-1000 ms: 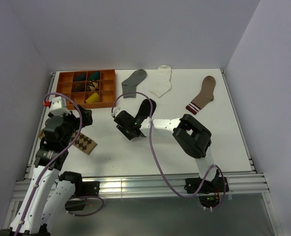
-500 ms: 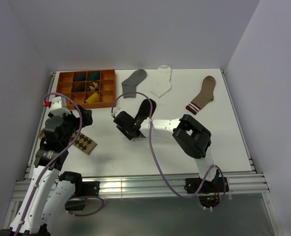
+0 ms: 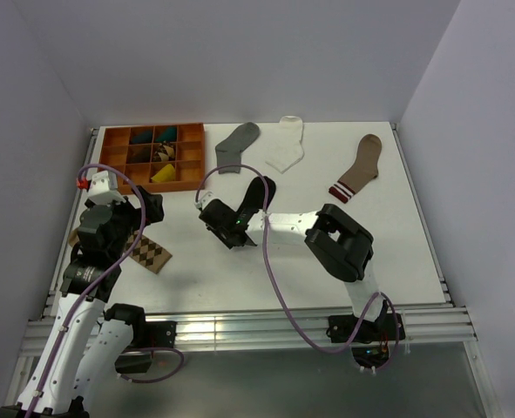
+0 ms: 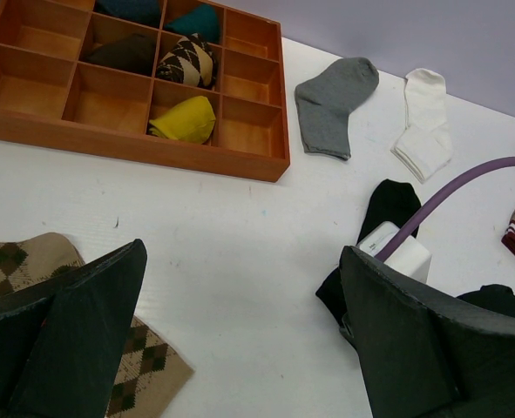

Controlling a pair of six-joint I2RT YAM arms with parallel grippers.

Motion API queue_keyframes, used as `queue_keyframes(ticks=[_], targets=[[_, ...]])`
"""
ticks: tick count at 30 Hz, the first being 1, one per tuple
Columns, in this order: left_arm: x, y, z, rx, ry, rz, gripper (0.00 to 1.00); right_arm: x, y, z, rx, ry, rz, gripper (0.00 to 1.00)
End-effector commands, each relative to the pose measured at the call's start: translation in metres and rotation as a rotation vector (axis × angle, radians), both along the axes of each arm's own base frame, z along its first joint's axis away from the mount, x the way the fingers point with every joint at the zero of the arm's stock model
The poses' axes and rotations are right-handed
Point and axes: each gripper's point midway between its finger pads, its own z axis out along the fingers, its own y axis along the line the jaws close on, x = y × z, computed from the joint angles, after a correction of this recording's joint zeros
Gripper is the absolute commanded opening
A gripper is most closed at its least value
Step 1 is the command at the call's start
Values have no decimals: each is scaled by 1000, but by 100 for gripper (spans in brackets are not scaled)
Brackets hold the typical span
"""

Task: Roll the socks
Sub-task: Roll the sock at the center of the board.

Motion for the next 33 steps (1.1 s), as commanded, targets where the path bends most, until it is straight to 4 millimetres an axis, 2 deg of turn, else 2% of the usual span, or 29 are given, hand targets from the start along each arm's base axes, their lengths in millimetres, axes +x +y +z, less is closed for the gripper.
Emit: queue_keyframes(ticks=[1,14,33], targets=[[0,0,7,-16,-28,9,100,3,3,20,35,-46,-29,40],[-1,0,9,-19,-33,7,100,4,3,37,50,-84,-52,47],[-2,0,8,-20,-33,3,99,-8,11,13,5,-48,-27,44]])
